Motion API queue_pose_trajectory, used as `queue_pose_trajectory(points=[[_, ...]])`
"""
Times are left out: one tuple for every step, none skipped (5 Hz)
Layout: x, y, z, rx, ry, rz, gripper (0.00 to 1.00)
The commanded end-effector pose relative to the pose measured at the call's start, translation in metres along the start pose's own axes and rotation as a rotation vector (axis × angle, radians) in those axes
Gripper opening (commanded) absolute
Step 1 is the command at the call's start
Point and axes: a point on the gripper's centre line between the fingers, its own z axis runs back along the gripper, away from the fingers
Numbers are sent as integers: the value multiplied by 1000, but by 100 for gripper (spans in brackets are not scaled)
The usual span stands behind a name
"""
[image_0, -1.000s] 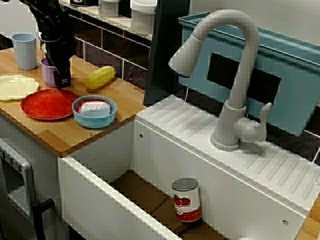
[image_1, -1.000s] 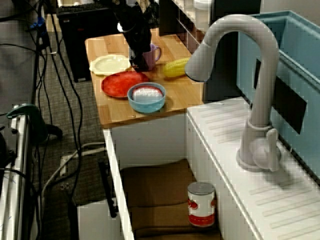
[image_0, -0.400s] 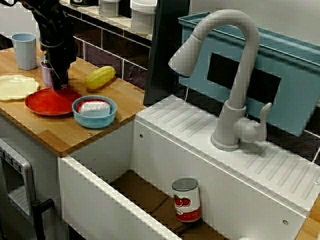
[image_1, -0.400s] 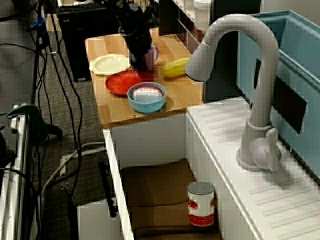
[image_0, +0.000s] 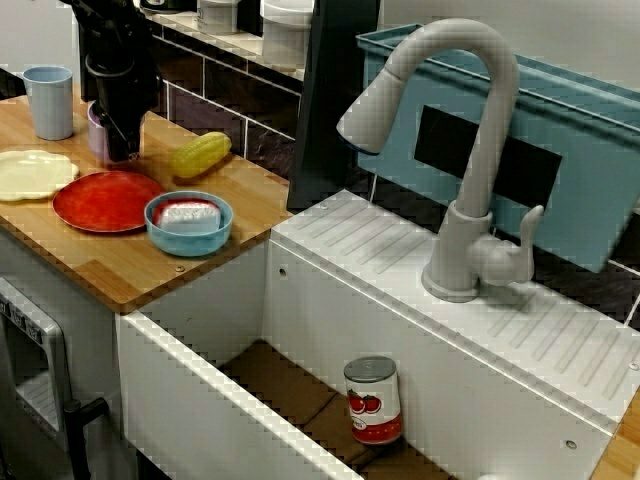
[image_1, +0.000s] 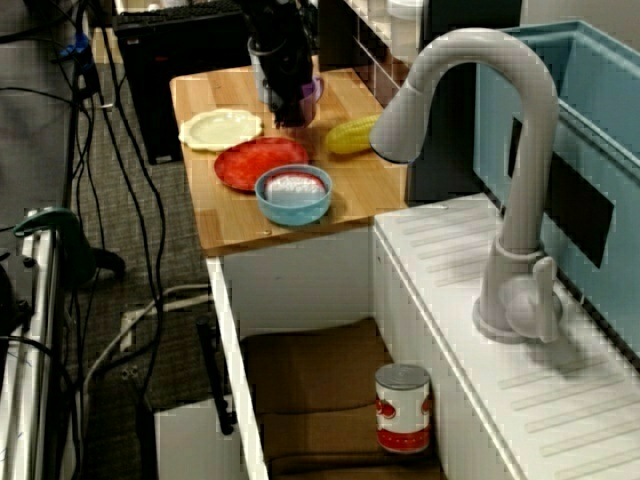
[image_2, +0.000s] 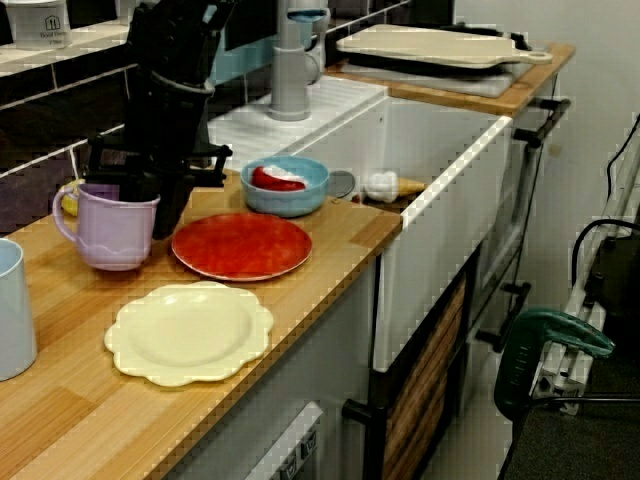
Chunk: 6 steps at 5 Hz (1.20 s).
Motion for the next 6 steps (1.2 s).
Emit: queue_pose_trajectory(points=[[10, 17, 32, 8, -56, -25, 0], [7, 6, 49, 11, -99, -64, 0], [4, -6, 65, 0, -126, -93, 0], [0, -12, 78, -14, -136, -101, 0], [-5, -17, 86, -28, -143, -104, 0], [-5, -29, 93, -32, -158, -124, 0]])
